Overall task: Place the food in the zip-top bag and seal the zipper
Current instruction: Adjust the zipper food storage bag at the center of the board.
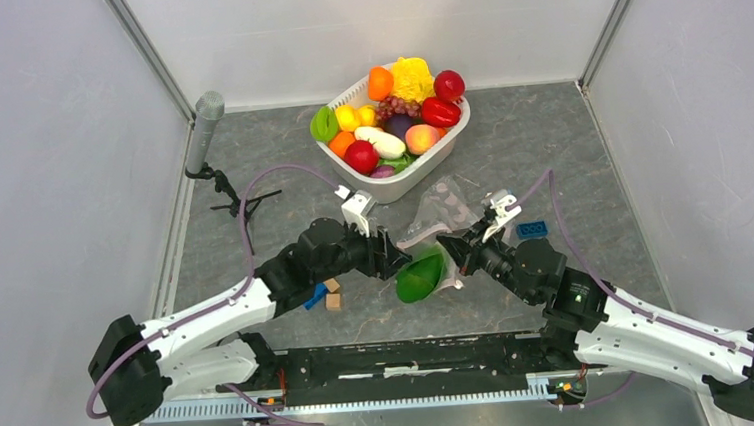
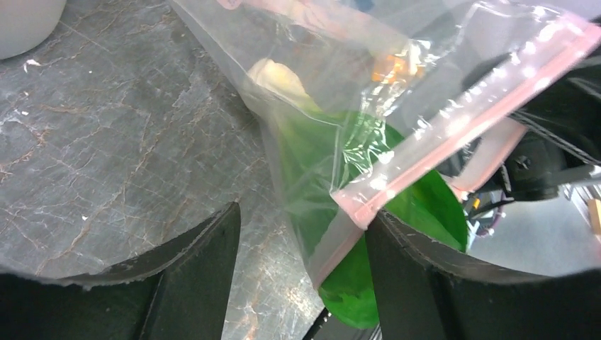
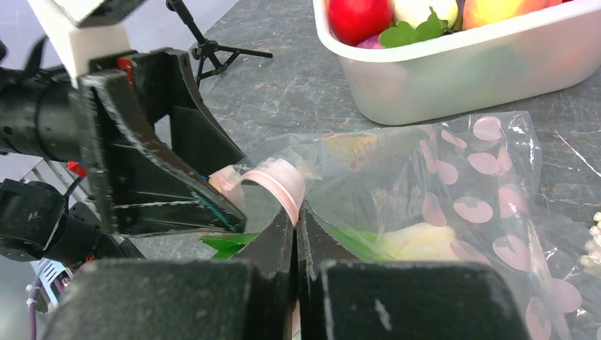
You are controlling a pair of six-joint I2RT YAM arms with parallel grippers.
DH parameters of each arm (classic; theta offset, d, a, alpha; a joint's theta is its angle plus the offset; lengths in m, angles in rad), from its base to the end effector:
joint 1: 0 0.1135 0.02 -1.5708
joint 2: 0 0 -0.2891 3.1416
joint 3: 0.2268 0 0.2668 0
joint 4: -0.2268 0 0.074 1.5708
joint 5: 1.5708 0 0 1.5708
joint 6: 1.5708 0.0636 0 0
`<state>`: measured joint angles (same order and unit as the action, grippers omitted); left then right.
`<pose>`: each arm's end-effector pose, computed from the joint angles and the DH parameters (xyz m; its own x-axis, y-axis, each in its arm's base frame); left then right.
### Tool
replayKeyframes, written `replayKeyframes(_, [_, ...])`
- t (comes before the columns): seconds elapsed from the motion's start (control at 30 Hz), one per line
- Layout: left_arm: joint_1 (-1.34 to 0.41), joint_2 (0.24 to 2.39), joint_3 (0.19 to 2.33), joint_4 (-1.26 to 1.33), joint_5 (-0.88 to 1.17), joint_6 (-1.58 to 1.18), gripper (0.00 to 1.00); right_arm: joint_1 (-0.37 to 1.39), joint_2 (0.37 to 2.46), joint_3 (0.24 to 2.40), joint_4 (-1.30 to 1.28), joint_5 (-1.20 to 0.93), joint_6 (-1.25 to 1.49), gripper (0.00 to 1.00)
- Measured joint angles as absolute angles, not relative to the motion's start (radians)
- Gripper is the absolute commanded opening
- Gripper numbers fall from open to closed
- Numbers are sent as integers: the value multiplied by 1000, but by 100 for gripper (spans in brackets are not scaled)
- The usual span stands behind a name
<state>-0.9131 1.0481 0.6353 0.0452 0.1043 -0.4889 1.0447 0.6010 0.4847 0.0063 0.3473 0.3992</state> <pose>0.1573 -0.2145 0.2653 -0.5915 0.0017 -0.8063 0.6442 0.6024 -0.4713 0.1090 0.1446 0.2917 -0.3008 0.2098 -0.9303 -0.5712 0.7415 0.3519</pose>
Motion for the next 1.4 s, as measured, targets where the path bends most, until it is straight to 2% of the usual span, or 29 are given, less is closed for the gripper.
replayKeyframes(0.27, [-921, 1099, 607, 157, 15, -532, 43, 1045, 602, 489, 5, 337, 400, 2])
replayKeyframes(0.37, [-921, 1121, 607, 189, 11, -538, 27, 1045, 601, 489, 5, 337, 400, 2])
replayKeyframes(0.43, [-921, 1139, 607, 200, 24, -543, 21, 1044, 599, 489, 5, 338, 400, 2])
replayKeyframes(0.53, [-923, 1148, 607, 204, 39, -548, 4, 1044, 596, 489, 5, 343, 401, 2])
replayKeyframes(0.57, [-923, 1146, 607, 204, 46, -549, 2, 1045, 596, 489, 5, 345, 402, 2])
replayKeyframes(0.73, [-923, 1121, 672, 132, 52, -540, 2, 1045, 587, 489, 7, 350, 395, 3])
replayKeyframes(0.93, [-922, 1119, 942, -20, 55, -487, 2, 1044, 506, 489, 7, 353, 317, 7])
replayKeyframes(1.13, [-923, 1166, 1221, -120, 56, -416, 2, 1045, 415, 577, -2, 326, 204, 3])
replayKeyframes(1.4, [-924, 1221, 1219, -142, 111, -397, 2, 1044, 376, 649, -41, 315, 130, 3])
